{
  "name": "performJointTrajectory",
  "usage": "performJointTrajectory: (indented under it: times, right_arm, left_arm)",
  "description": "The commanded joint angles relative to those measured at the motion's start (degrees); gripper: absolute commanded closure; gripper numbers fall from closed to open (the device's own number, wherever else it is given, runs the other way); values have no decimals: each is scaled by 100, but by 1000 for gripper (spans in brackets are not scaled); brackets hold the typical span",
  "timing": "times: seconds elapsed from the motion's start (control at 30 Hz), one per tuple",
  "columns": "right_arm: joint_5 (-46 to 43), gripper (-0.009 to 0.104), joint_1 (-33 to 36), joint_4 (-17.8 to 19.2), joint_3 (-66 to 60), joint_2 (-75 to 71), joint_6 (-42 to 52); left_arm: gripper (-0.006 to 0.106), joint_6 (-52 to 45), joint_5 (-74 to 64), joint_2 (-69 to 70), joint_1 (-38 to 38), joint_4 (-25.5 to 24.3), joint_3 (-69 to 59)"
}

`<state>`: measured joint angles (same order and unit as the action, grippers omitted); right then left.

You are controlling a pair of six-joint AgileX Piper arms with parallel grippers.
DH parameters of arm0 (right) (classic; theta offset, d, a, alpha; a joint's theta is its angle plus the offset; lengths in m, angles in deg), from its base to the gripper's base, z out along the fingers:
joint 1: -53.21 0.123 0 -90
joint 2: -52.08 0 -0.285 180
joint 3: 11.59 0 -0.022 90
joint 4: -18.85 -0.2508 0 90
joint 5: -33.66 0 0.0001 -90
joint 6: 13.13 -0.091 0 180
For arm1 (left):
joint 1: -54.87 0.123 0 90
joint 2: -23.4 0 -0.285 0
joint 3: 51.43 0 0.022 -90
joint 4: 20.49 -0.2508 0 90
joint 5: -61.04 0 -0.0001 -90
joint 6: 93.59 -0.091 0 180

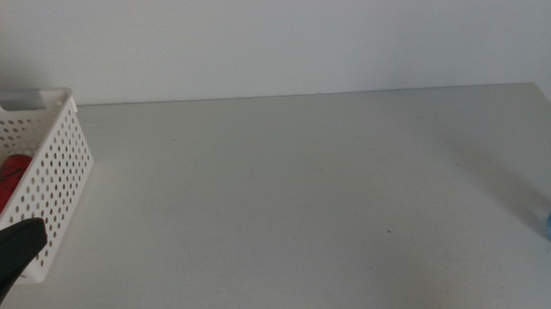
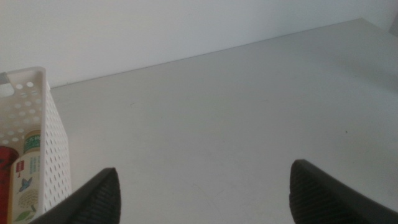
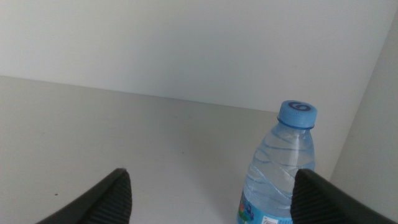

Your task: Use arms to grab the bottles and put them into the dustbin to the left of the table.

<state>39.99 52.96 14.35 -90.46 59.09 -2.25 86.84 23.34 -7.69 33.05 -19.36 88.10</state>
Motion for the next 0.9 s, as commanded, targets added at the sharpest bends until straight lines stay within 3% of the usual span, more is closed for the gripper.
performJointTrajectory:
  times: [0.0,0.6,0.87]
  right_arm:
    - [-450,30,-29,171,57,-121,175]
    - [-1077,30,-34,379,66,927,-192]
    - [-2006,30,-34,481,59,2070,-684]
  left_arm:
    - [8,83,420,-41,-40,-1,138]
    - [8,83,420,-41,-40,-1,138]
    - [8,83,420,-41,-40,-1,138]
